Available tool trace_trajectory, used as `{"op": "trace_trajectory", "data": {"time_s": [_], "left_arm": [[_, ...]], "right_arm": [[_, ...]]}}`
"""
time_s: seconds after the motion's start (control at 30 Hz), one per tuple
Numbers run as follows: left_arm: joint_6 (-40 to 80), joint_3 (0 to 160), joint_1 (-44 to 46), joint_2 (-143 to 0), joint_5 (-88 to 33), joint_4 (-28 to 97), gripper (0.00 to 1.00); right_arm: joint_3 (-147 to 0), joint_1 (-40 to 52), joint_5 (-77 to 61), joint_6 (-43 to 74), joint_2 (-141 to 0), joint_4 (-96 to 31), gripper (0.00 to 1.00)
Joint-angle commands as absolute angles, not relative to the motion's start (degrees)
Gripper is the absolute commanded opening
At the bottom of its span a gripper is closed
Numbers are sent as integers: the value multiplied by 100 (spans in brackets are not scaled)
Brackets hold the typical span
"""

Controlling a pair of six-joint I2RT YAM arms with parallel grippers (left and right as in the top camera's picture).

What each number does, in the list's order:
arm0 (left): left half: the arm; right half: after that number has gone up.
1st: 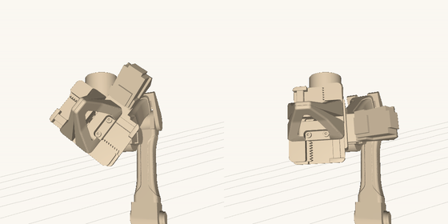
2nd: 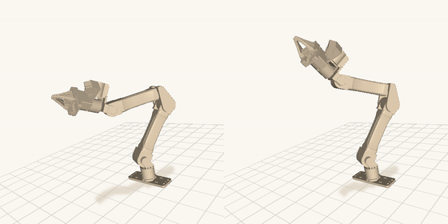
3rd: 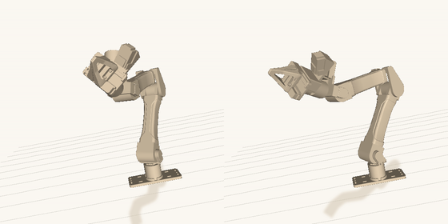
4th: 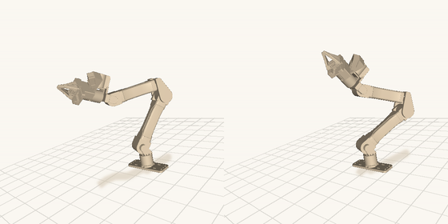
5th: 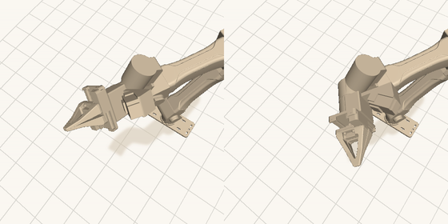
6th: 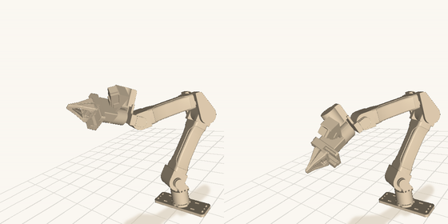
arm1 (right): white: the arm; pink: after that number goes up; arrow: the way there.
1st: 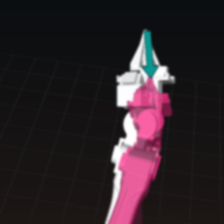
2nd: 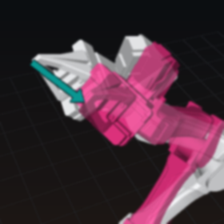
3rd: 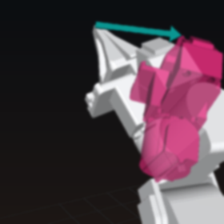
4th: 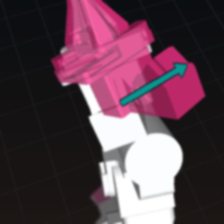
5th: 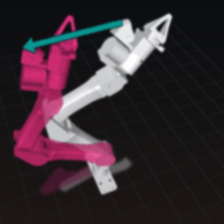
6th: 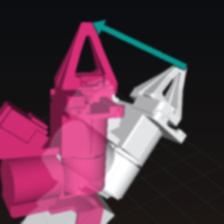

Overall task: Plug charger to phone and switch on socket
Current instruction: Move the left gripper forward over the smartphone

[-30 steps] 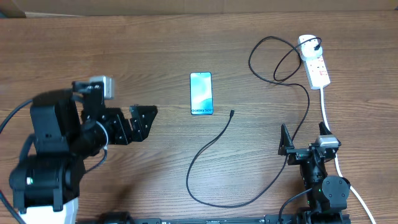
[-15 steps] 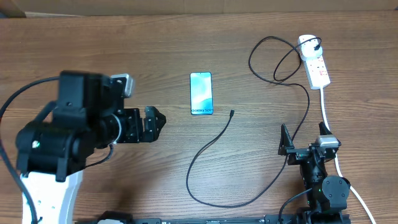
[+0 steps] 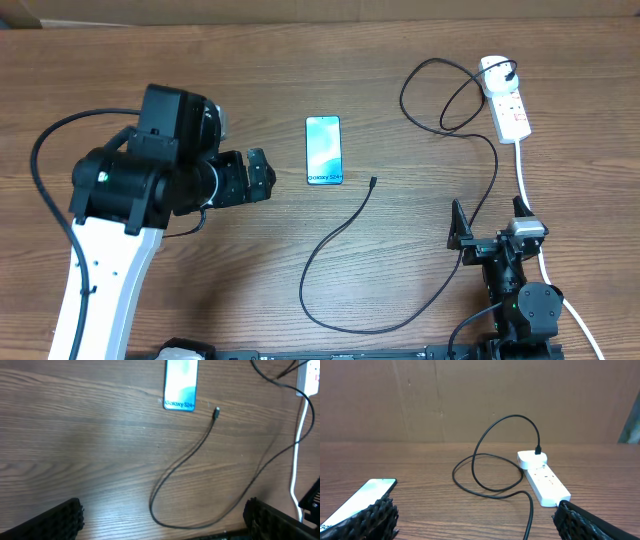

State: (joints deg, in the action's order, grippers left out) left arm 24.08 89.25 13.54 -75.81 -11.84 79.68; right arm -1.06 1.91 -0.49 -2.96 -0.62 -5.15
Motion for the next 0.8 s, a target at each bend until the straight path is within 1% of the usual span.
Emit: {"op": "trace_trajectory", "data": {"time_s": [0.0, 0.07, 0.17, 0.6, 0.77], "left_arm": [[2506, 9059, 1396, -7758, -1568, 7961, 100], [2309, 9059, 1439, -7859, -1813, 7955, 100], [2115, 9059, 1634, -7940, -1846, 7891, 100], [2141, 9059, 2873, -8742, -1782, 6963, 100], [2143, 9059, 3100, -9268, -1656, 6593, 100]], "right_arm": [[-45, 217, -30, -283, -16, -482, 100], [-45, 217, -30, -283, -16, -482, 100], [-45, 217, -30, -283, -16, -482, 100], [-45, 217, -30, -283, -16, -482, 100], [-45, 217, -30, -283, -16, -482, 100]]}}
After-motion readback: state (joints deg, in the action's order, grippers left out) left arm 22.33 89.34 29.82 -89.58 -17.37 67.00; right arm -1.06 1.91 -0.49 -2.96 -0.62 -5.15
